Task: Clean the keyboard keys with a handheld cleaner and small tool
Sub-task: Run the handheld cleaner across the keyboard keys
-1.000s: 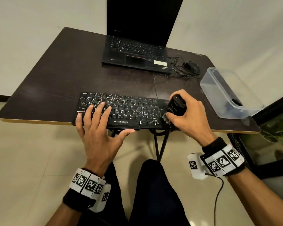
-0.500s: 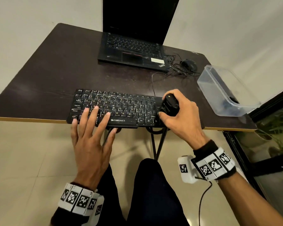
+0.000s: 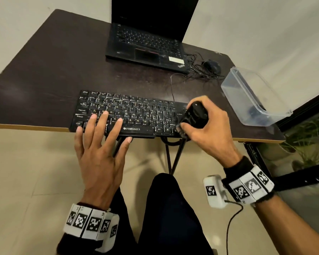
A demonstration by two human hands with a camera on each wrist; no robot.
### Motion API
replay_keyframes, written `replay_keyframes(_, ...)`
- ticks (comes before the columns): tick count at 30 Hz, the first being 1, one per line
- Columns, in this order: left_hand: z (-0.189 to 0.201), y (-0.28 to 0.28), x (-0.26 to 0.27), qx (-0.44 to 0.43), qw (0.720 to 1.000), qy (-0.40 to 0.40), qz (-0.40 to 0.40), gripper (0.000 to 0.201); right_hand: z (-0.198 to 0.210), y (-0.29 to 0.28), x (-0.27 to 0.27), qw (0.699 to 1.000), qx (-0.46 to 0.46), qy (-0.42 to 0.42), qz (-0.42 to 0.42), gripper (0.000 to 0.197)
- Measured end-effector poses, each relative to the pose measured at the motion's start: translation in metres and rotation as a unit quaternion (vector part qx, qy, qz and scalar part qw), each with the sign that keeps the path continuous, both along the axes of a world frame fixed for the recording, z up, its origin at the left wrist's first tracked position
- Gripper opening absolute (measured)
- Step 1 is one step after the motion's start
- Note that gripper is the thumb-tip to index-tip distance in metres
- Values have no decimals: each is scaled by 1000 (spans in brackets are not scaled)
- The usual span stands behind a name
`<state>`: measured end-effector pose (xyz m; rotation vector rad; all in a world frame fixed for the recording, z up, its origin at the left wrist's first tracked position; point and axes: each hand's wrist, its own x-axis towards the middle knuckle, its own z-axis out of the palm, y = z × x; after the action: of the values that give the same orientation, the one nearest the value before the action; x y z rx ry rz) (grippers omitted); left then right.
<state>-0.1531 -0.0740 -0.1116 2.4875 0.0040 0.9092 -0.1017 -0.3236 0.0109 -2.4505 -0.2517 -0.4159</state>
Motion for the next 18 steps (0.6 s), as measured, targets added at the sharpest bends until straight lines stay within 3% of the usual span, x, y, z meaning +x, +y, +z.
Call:
replay_keyframes(2,0,1,-1,-1,1000,6,-1,48,3,-7,4,999,15,2,-29,40)
replay_keyframes(6,0,6,-3,35,999,11,-7,49,0,0,-7,1000,2,12,20,42)
replay_keyframes(10,2,7,-7,38,998,33,-24,54,0,-9,1,999,24,0,-41,40)
replay_keyframes(14,4,6,-7,30,999,30,-17,51,-4,3,-10,1000,14,4,16,43)
replay_keyframes(18,6,6,-6,30,999,36,-15,50,1,-7,2,999,18,-3,-48,42)
